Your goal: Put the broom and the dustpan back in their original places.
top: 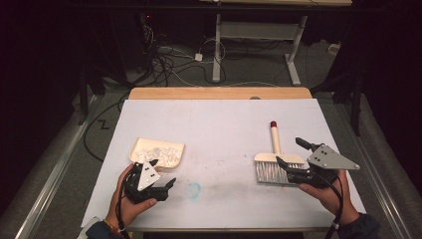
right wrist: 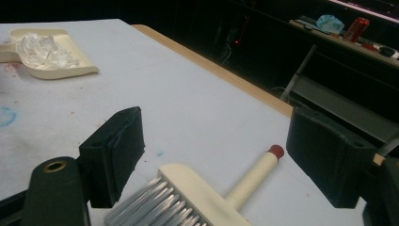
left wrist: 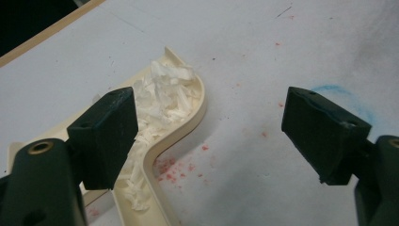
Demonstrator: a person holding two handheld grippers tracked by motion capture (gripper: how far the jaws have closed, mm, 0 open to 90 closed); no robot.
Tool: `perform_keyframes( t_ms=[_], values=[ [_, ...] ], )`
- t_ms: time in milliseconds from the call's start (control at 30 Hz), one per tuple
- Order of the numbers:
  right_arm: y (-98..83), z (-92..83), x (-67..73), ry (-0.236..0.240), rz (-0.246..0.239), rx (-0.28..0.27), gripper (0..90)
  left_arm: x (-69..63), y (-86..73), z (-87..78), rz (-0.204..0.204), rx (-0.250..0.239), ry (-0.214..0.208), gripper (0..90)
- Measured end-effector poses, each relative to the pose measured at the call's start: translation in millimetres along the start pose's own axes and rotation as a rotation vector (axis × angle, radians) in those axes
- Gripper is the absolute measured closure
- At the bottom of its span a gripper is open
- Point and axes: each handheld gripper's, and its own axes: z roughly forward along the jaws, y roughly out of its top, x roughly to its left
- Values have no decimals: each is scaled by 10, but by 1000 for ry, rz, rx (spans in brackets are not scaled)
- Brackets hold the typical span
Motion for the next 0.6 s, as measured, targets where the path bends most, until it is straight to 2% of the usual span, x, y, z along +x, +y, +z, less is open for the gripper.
perform_keyframes(
  t_ms=[267, 600],
  values=[
    [-123, -89, 1, 13, 5, -2, 188, -3, 2, 8, 5, -3, -1, 185],
    [-337, -108, 10, -2, 20, 57, 163, -14, 8, 52, 18, 19, -3, 185]
  ],
)
